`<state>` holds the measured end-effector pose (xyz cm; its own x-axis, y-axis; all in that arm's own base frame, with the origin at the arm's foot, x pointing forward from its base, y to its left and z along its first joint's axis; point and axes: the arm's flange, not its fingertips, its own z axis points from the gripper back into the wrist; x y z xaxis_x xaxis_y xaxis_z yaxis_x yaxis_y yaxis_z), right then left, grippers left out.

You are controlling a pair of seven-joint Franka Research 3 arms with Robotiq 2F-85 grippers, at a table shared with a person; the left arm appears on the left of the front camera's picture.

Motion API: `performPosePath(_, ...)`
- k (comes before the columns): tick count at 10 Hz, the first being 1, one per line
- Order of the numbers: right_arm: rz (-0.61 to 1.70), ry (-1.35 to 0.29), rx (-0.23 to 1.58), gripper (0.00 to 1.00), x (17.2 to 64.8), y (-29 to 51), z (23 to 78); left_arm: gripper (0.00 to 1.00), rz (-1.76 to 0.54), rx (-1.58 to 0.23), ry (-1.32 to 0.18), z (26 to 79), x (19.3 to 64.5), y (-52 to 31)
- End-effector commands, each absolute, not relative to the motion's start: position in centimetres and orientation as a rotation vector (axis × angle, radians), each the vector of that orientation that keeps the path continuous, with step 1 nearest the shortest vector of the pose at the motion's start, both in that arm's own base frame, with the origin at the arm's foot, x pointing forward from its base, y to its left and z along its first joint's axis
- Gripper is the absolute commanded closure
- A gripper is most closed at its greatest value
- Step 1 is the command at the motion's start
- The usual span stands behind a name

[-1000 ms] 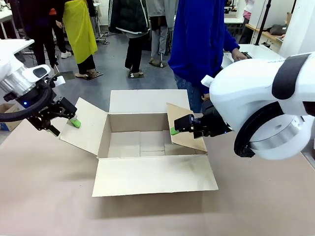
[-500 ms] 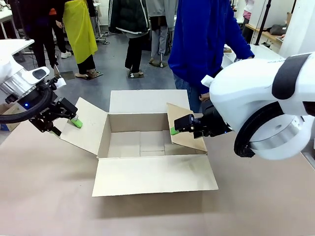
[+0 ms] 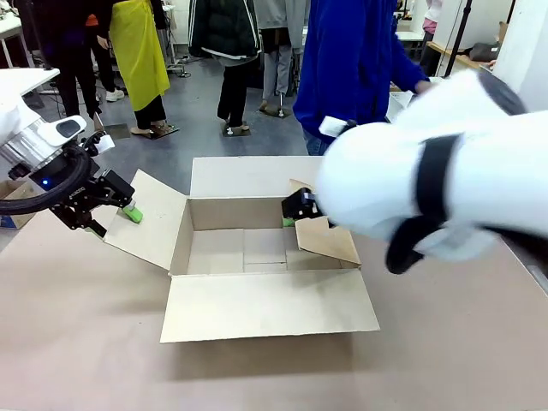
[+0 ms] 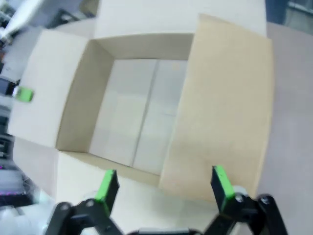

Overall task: Pack the gift set into the box.
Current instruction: Place both hands on the side flaps of the Package Box and spread them outward.

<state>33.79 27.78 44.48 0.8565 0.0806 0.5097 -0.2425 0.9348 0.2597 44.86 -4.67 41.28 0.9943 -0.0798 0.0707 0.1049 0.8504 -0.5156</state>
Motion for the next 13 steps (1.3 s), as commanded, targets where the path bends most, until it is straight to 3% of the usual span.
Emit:
performPosePath(1, 0.106, -0.379, 0.111, 0.00, 36.5, 32.5, 54.2, 0.00, -0.089, -0.528, -0.052, 41.3, 44.5, -4.5)
performPosePath(3, 0.109, -0.272, 0.059, 0.00, 38.7, 34.8, 55.1, 0.00, -0.089, -0.528, -0.052, 41.3, 44.5, -4.5)
performPosePath(5, 0.113, -0.279, 0.052, 0.00, 41.0, 37.1, 53.9, 0.00, -0.089, -0.528, -0.052, 41.3, 44.5, -4.5)
performPosePath(11, 0.088, -0.169, -0.117, 0.00, 46.0, 39.3, 44.5, 0.00, -0.089, -0.528, -0.052, 41.3, 44.5, -4.5)
performPosePath(13, 0.058, -0.235, -0.166, 0.00, 46.6, 38.9, 42.4, 0.00, -0.089, -0.528, -0.052, 41.3, 44.5, -4.5)
